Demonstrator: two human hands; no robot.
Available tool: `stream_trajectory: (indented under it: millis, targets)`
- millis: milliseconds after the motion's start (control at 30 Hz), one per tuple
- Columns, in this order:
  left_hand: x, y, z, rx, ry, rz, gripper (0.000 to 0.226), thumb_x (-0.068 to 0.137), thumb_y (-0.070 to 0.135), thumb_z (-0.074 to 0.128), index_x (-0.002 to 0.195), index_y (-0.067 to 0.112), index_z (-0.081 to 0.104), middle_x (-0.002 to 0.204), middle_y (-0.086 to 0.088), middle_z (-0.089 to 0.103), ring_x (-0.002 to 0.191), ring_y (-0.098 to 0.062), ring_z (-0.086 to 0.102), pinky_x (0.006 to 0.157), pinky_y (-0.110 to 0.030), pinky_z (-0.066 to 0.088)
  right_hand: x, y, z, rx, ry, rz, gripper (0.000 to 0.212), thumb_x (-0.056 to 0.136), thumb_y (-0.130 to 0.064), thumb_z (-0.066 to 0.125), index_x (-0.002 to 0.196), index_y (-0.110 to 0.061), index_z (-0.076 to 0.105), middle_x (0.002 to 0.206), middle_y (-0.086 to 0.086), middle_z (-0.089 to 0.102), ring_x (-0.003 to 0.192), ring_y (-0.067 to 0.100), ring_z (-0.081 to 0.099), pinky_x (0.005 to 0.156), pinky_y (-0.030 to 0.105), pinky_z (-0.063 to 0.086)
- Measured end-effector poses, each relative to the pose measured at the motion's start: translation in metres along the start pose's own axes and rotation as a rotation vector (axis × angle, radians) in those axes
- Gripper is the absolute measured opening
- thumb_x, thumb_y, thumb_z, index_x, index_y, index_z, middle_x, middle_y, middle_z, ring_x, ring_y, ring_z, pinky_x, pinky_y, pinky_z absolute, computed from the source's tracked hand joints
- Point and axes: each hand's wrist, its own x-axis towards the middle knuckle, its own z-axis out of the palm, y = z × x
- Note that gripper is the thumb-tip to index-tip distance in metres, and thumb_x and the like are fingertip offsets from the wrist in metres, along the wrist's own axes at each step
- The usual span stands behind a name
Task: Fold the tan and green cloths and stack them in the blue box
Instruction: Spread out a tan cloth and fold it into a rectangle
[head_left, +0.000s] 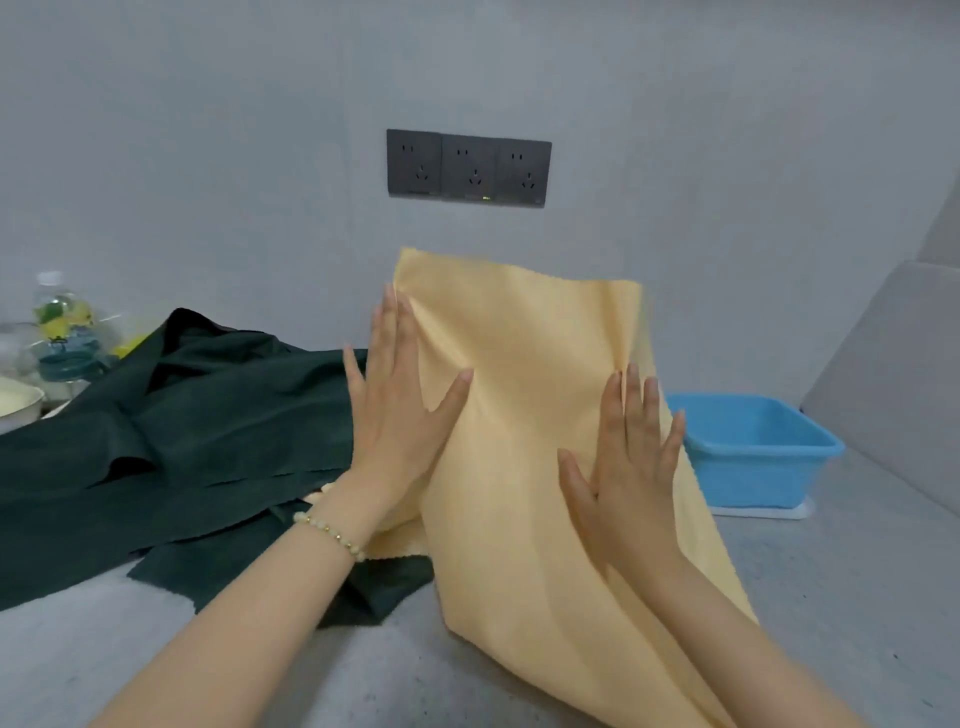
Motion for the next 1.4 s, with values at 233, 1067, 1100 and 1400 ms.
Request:
stream_trajectory:
  millis: [233, 1067, 1100, 1400]
  targets:
    - [0.072, -0.038, 0.040, 0.256, -0.025, -0.044, 0.089, 0.092, 0.063, 0.030, 0.146, 0.022, -0.028, 0.154, 0.009, -0.031, 0.144, -0.014, -0.022, 0.115, -0.053, -0.010, 0.102, 0.007, 0.068, -0.164, -0.122, 0.035, 0.084, 0.091, -0.042, 0.045, 0.151, -0.015, -0.007, 0.156, -0.003, -0.022, 0.143, 0.017, -0.022, 0.116, 0.050, -0.013]
    - [-0.002, -0.077, 0.127, -0.353, -0.434, -0.414, 0.049, 0.104, 0.034, 0.015, 0.152, 0.023, 0.021, 0.158, 0.008, 0.019, 0.146, -0.010, 0.010, 0.121, -0.035, 0.005, 0.035, -0.008, 0.112, 0.427, -0.799, 0.046, 0.066, 0.091, -0.057, 0.045, 0.145, -0.021, 0.036, 0.155, -0.006, 0.027, 0.143, 0.004, 0.019, 0.110, 0.015, 0.013]
    - [0.000, -0.077, 0.116, -0.417, -0.381, -0.454, 0.049, 0.104, 0.035, 0.014, 0.151, 0.022, 0.023, 0.157, 0.009, 0.021, 0.146, -0.010, 0.012, 0.120, -0.035, 0.008, 0.030, -0.026, 0.105, 0.452, -0.846, 0.007, 0.072, 0.088, -0.062, 0.046, 0.147, -0.021, 0.033, 0.155, -0.006, 0.026, 0.142, 0.006, 0.021, 0.110, 0.016, 0.015]
    - [0.004, -0.107, 0.067, -0.646, -0.421, -0.767, 0.053, 0.101, 0.052, 0.016, 0.150, 0.033, 0.022, 0.156, 0.013, 0.021, 0.144, -0.010, 0.017, 0.113, -0.028, 0.012, 0.020, -0.130, 0.134, 0.072, -0.907, 0.041, 0.035, 0.094, -0.027, 0.043, 0.120, -0.006, 0.051, 0.125, 0.013, 0.053, 0.111, 0.029, 0.053, 0.079, 0.030, 0.039]
